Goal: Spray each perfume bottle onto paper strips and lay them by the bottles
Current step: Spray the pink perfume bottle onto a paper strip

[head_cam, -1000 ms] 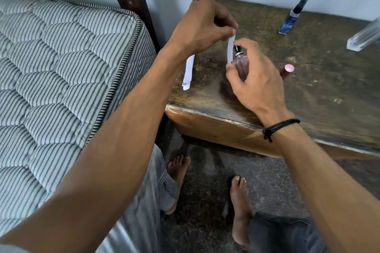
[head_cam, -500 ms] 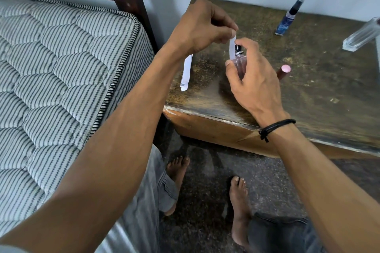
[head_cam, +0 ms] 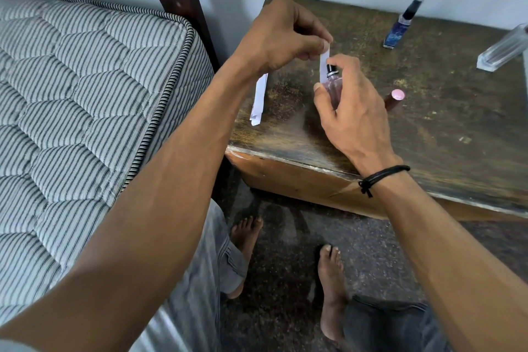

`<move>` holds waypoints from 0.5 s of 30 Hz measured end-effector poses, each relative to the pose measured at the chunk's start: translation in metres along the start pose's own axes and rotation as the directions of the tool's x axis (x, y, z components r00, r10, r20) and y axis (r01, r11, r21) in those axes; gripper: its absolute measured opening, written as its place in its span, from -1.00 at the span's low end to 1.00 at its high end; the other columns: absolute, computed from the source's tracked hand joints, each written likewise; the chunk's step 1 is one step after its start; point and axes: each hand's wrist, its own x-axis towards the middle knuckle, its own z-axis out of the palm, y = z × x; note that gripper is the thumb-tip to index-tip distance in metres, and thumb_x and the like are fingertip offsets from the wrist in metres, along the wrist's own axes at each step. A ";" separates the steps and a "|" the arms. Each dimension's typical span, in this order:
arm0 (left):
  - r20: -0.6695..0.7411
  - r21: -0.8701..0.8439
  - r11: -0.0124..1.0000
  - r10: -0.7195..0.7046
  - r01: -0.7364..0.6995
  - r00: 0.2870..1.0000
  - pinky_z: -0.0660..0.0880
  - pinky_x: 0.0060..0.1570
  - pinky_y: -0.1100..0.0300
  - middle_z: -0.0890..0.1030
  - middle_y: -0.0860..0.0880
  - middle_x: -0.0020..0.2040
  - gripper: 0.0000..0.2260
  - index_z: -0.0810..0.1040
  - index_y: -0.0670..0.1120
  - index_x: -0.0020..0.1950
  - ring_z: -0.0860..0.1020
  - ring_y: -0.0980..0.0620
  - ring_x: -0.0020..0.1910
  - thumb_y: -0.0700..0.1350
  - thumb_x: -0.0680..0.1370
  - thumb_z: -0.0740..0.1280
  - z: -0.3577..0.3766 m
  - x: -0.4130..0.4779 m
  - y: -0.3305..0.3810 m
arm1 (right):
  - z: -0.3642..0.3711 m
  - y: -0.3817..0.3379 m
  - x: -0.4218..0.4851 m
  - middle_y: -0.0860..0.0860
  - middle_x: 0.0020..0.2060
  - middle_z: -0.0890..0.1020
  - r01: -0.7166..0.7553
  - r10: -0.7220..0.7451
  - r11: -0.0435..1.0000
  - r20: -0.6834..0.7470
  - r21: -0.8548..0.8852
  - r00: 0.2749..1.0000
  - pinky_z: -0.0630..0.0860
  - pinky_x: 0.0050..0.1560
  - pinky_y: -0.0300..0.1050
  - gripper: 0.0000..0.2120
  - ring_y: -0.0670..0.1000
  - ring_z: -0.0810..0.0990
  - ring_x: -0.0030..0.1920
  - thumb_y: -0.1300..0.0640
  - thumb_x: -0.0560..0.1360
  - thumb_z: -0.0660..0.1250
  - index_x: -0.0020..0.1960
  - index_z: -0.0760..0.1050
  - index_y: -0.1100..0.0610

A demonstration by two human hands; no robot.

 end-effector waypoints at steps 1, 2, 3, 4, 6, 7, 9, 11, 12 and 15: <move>0.001 -0.005 1.000 0.000 0.000 1.000 0.53 -0.23 0.32 0.68 -0.10 -0.28 -0.90 0.73 -0.24 -0.05 0.63 0.13 -0.33 -0.26 0.46 0.48 0.000 0.000 0.000 | 0.000 0.000 0.000 -0.07 -0.09 0.47 -0.001 0.001 1.000 -0.002 0.003 1.000 0.30 -0.17 -0.10 -0.63 0.01 0.46 -0.12 0.00 0.66 0.23 0.39 0.37 0.16; -0.001 -0.009 1.000 0.000 0.000 1.000 0.54 -0.23 0.31 0.68 -0.12 -0.27 -0.90 0.73 -0.25 -0.05 0.63 0.13 -0.33 -0.27 0.46 0.48 0.000 0.000 0.000 | 0.000 0.000 0.000 -0.07 -0.09 0.46 -0.002 0.002 1.000 -0.001 0.005 1.000 0.29 -0.18 -0.10 -0.63 0.00 0.45 -0.12 0.00 0.66 0.23 0.39 0.37 0.16; -0.002 -0.011 1.000 0.000 0.000 1.000 0.54 -0.23 0.31 0.69 -0.14 -0.26 -0.89 0.72 -0.25 -0.05 0.63 0.13 -0.33 -0.27 0.46 0.48 0.000 0.000 0.001 | 0.000 0.000 0.000 -0.08 -0.10 0.46 -0.004 0.004 1.000 0.000 0.005 1.000 0.29 -0.18 -0.10 -0.64 0.00 0.46 -0.13 0.01 0.66 0.23 0.39 0.37 0.16; -0.002 -0.012 1.000 0.000 0.000 1.000 0.54 -0.23 0.31 0.69 -0.15 -0.25 -0.89 0.72 -0.25 -0.05 0.62 0.13 -0.33 -0.27 0.46 0.48 -0.001 0.000 0.001 | 0.001 -0.001 0.000 -0.08 -0.10 0.47 -0.007 0.007 1.000 0.000 0.006 1.000 0.30 -0.17 -0.10 -0.63 0.00 0.47 -0.12 0.00 0.66 0.23 0.39 0.37 0.15; 0.000 -0.012 1.000 -0.001 0.001 1.000 0.53 -0.23 0.31 0.69 -0.18 -0.24 -0.89 0.72 -0.25 -0.04 0.62 0.13 -0.33 -0.27 0.46 0.48 -0.001 0.000 0.000 | 0.000 -0.001 0.000 -0.09 -0.08 0.49 -0.023 0.023 1.000 -0.002 0.015 1.000 0.34 -0.16 -0.08 -0.62 0.02 0.50 -0.08 0.00 0.65 0.24 0.40 0.37 0.11; 0.001 -0.010 1.000 0.000 0.000 1.000 0.53 -0.23 0.32 0.69 -0.18 -0.23 -0.89 0.72 -0.25 -0.04 0.62 0.13 -0.33 -0.27 0.46 0.48 -0.001 0.000 0.000 | 0.000 -0.001 0.000 -0.08 -0.06 0.52 -0.031 0.031 0.999 -0.003 0.021 1.000 0.36 -0.16 -0.08 -0.62 0.03 0.52 -0.07 -0.01 0.64 0.24 0.41 0.36 0.09; 0.001 -0.011 1.000 -0.001 0.001 1.000 0.53 -0.23 0.32 0.69 -0.18 -0.23 -0.89 0.72 -0.25 -0.04 0.62 0.12 -0.32 -0.26 0.46 0.48 -0.002 0.000 -0.001 | 0.000 -0.001 0.000 -0.04 -0.04 0.57 -0.042 0.043 0.999 -0.014 0.030 0.999 0.37 -0.15 -0.08 -0.60 0.04 0.54 -0.06 -0.02 0.63 0.23 0.43 0.34 0.07; 0.001 -0.009 1.000 -0.001 0.001 1.000 0.53 -0.24 0.33 0.69 -0.16 -0.23 -0.89 0.72 -0.25 -0.04 0.63 0.13 -0.32 -0.26 0.46 0.49 -0.003 0.000 -0.001 | 0.000 -0.001 -0.001 -0.03 -0.05 0.59 -0.048 0.049 0.999 -0.024 0.024 0.999 0.37 -0.17 -0.09 -0.58 0.02 0.53 -0.07 -0.03 0.63 0.23 0.44 0.34 0.06; -0.001 -0.007 1.000 -0.001 0.001 1.000 0.53 -0.24 0.33 0.69 -0.16 -0.24 -0.88 0.72 -0.25 -0.04 0.63 0.13 -0.32 -0.26 0.46 0.49 -0.004 0.000 -0.002 | 0.000 -0.002 -0.001 -0.04 -0.07 0.59 -0.051 0.052 0.999 -0.029 0.015 0.998 0.37 -0.18 -0.09 -0.58 0.01 0.53 -0.08 -0.03 0.62 0.23 0.44 0.34 0.06; -0.015 -0.011 1.000 -0.012 0.012 1.000 0.54 -0.22 0.30 0.70 -0.15 -0.23 -0.88 0.73 -0.23 -0.04 0.64 0.12 -0.32 -0.24 0.45 0.49 -0.006 0.001 -0.003 | -0.001 -0.003 -0.002 -0.07 -0.14 0.56 -0.044 0.043 0.999 -0.044 -0.007 0.998 0.38 -0.22 -0.09 -0.59 0.00 0.53 -0.14 -0.03 0.61 0.25 0.42 0.37 0.06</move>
